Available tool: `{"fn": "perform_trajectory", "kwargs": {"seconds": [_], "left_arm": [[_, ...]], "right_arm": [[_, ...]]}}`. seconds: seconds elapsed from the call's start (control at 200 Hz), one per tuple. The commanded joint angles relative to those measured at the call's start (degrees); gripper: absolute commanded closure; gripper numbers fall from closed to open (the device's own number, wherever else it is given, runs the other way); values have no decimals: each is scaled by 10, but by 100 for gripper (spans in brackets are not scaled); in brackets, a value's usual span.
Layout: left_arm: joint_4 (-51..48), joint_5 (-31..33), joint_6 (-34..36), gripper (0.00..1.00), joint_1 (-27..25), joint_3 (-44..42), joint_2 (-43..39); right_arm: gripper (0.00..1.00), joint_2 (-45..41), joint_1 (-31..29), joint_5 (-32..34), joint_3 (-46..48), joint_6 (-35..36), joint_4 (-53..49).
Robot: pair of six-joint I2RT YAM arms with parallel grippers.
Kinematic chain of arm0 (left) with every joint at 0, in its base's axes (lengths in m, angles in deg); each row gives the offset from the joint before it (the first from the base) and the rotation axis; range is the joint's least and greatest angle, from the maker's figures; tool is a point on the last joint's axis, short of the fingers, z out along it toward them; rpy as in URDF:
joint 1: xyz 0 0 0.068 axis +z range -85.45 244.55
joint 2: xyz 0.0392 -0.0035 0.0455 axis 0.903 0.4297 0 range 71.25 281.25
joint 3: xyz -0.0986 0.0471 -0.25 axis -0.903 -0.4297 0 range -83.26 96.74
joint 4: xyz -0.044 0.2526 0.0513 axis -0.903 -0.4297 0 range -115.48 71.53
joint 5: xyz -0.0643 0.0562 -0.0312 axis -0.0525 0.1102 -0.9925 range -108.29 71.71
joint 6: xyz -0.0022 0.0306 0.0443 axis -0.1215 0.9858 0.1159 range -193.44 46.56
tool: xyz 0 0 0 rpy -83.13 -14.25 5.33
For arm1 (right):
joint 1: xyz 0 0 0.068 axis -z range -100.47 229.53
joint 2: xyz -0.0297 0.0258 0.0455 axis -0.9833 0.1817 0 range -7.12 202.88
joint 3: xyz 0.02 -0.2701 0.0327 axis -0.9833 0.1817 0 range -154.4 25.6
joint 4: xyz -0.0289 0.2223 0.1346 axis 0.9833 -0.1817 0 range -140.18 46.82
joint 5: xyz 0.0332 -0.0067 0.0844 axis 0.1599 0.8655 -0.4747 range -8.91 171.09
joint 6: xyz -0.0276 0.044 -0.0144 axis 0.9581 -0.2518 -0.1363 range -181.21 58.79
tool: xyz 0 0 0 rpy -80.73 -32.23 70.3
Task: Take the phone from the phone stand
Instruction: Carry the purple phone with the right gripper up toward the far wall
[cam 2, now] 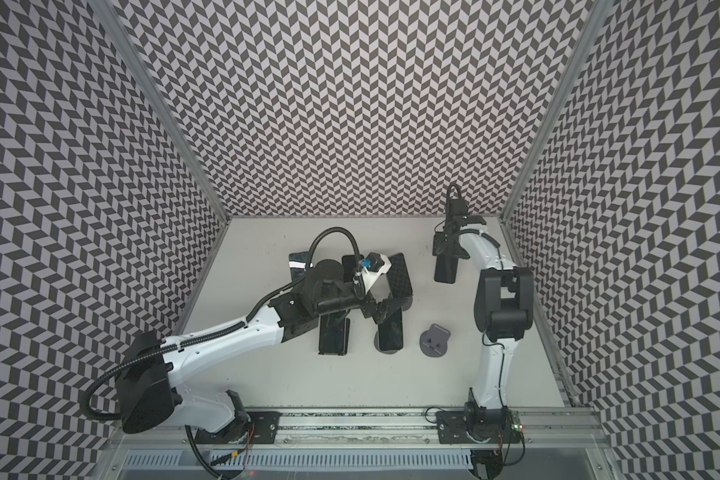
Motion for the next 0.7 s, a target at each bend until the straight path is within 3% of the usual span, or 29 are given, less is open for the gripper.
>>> {"fn": "perform_trajectory", "kwargs": {"seconds": [0.0, 0.26, 0.696], "left_arm": [[-15, -4, -3, 0, -3, 12, -1], [-27, 1, 4, 0, -3, 12, -4], [-42, 13, 7, 0, 0, -3, -19]], "right_arm": [[45, 33, 4, -37, -72, 13, -35], [47, 89, -3, -108, -165, -10, -66], [47, 158, -47, -82, -236, -26, -94]]}}
